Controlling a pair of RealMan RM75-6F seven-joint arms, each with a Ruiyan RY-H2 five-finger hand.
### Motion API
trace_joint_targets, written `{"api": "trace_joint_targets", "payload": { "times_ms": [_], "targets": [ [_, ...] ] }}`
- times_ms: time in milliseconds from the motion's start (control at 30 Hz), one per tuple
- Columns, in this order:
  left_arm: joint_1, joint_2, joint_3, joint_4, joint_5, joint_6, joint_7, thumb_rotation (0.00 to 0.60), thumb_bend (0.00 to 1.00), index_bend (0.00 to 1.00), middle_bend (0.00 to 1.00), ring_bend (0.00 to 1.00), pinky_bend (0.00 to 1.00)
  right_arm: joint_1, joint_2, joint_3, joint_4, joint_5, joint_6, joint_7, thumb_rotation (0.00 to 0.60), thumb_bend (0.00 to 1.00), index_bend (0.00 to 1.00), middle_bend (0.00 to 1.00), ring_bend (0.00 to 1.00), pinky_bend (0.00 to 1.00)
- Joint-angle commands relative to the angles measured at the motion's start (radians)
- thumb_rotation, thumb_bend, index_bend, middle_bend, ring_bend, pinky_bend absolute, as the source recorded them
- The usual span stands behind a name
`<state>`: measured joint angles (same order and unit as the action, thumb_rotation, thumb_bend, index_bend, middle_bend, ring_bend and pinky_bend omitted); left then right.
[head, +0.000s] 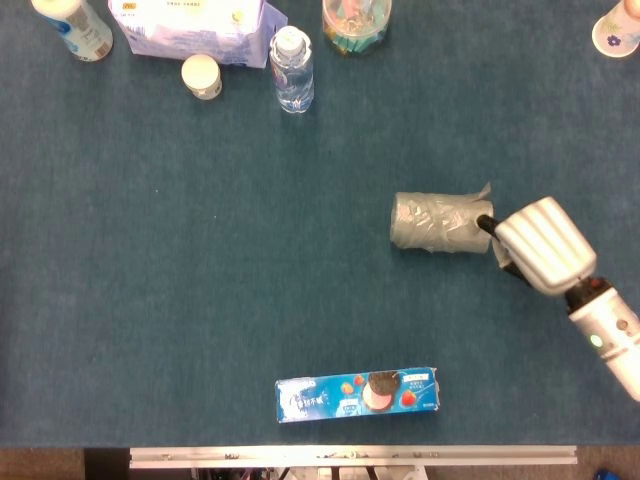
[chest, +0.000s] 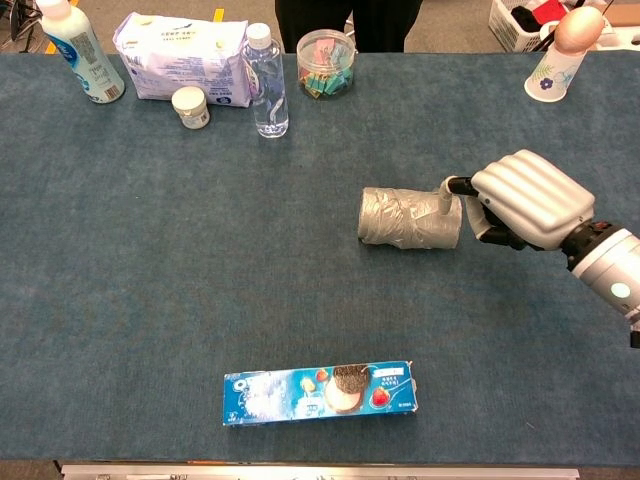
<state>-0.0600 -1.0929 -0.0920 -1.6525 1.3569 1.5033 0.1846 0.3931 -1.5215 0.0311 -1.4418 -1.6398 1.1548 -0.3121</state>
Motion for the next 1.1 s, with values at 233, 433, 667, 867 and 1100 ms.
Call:
{"api": "trace_joint_targets", "payload": {
  "times_ms": [233,433,667,867,1100],
  "targets": [
    [0.0,0.001,-0.001,0.002,-0.003,-0.002,-0.003,0.6,0.38,0.67,0.6,0.42,0.58,0.017,-0.041,0.017,0.063,0.027,0.018,0.033,0.6,1.0,0.46,1.0,1.0,1.0],
    [0.0,-0.001,0.0,0.003,-0.003,-0.002,0.001,0.6,0.38,0.67,0.6,0.42,0.58,0.019,-0.052,0.011,0.107,0.057,0.001,0.059,0.6,1.0,0.46,1.0,1.0,1.0],
    [0.001,0.001,-0.001,0.0,-0.002,0.002,-0.002,0.6,0.38,0.67,0.6,0.42,0.58,0.025,-0.071,-0.001,0.157,0.077,-0.02,0.081,0.6,1.0,0.46,1.0,1.0,1.0],
    [0.001,0.002,0.0,-0.001,0.0,0.002,0.0,0.6,0.38,0.67,0.6,0.42,0.58,0.028,-0.069,-0.006,0.143,0.057,0.01,0.097,0.6,1.0,0.46,1.0,1.0,1.0],
    [0.001,0.0,0.002,-0.003,0.004,0.002,0.006,0.6,0.38,0.67,0.6,0.42,0.58,0.032,-0.056,-0.004,0.109,0.044,0.037,0.099,0.6,1.0,0.46,1.0,1.0,1.0]
  ]
}}
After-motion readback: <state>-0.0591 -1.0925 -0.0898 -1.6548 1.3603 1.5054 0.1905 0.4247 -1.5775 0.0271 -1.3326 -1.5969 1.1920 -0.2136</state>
